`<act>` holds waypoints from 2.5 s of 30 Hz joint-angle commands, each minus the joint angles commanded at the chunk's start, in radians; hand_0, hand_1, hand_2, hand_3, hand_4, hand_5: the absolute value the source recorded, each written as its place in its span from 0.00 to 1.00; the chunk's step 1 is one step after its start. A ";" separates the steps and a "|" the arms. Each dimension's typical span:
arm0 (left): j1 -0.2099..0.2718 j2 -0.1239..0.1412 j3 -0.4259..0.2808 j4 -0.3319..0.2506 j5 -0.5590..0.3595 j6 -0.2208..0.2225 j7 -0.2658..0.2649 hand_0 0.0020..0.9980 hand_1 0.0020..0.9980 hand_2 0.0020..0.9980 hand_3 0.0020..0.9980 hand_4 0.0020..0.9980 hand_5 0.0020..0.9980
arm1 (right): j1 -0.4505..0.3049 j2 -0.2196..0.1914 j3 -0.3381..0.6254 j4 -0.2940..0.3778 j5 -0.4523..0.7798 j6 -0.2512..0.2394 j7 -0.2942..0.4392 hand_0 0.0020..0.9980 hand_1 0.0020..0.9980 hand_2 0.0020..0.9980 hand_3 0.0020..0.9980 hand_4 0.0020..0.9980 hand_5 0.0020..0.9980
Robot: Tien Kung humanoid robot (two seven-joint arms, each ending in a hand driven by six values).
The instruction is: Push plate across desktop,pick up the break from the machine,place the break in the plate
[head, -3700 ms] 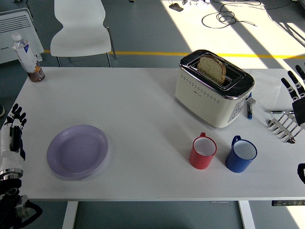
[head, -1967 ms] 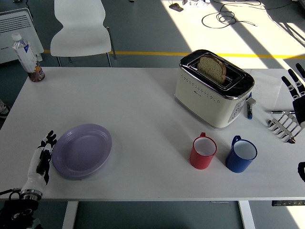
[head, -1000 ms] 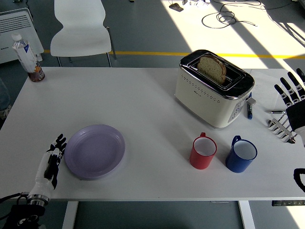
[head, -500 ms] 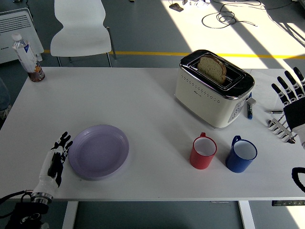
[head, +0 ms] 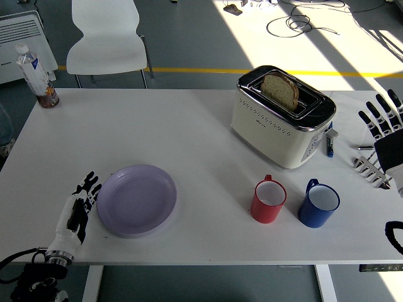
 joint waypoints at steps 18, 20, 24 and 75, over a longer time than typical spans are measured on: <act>-0.036 0.000 0.033 0.002 -0.029 -0.027 0.016 0.89 0.92 0.99 0.96 0.54 1.00 | 0.014 0.003 0.003 -0.001 0.004 0.003 0.000 0.79 0.77 0.82 0.81 0.60 0.64; -0.038 0.000 0.034 0.003 -0.031 -0.029 0.017 0.88 0.92 0.99 0.96 0.54 1.00 | 0.015 0.003 0.005 -0.001 0.004 0.003 0.000 0.79 0.77 0.82 0.81 0.60 0.64; -0.044 0.001 0.036 0.006 -0.040 -0.038 0.022 0.88 0.92 0.99 0.96 0.54 1.00 | 0.018 0.004 0.009 0.000 0.003 0.003 0.000 0.79 0.77 0.82 0.81 0.60 0.64; -0.159 -0.011 0.140 0.070 -0.141 -0.119 0.072 0.80 0.86 0.95 0.94 0.54 1.00 | 0.039 0.014 0.016 -0.002 0.006 0.005 0.000 0.79 0.77 0.81 0.81 0.60 0.64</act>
